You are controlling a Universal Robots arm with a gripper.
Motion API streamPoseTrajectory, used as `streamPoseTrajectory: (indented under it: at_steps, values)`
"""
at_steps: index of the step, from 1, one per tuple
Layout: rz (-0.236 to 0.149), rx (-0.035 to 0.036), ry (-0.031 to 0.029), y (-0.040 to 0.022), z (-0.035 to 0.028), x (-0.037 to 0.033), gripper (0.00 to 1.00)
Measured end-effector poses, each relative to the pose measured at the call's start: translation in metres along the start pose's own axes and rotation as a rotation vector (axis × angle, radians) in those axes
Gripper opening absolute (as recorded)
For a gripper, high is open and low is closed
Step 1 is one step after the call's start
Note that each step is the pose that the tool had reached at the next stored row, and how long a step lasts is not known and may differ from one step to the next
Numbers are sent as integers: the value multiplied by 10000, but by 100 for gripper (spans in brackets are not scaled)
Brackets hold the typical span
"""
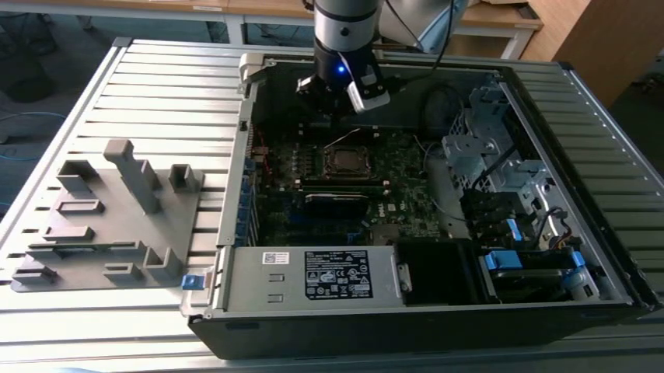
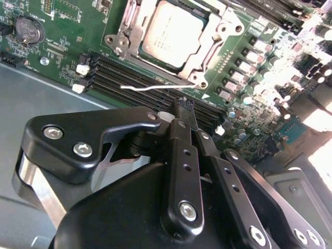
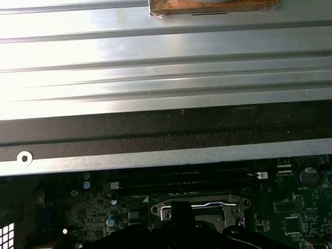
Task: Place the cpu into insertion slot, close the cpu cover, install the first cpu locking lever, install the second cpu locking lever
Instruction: 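Install the first cpu locking lever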
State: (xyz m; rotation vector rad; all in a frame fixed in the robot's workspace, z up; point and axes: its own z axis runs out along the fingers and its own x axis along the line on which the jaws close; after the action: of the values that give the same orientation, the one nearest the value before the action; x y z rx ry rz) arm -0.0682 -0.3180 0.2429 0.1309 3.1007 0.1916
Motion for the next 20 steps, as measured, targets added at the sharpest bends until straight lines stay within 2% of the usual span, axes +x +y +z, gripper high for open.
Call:
streamPoseTrajectory:
  at_steps: [12, 17, 20]
  values:
    - [1, -1, -2, 0, 5, 0, 11]
    - [1, -1, -1, -6, 55, 2, 11]
    - [1, 1, 0, -8, 60, 2, 11]
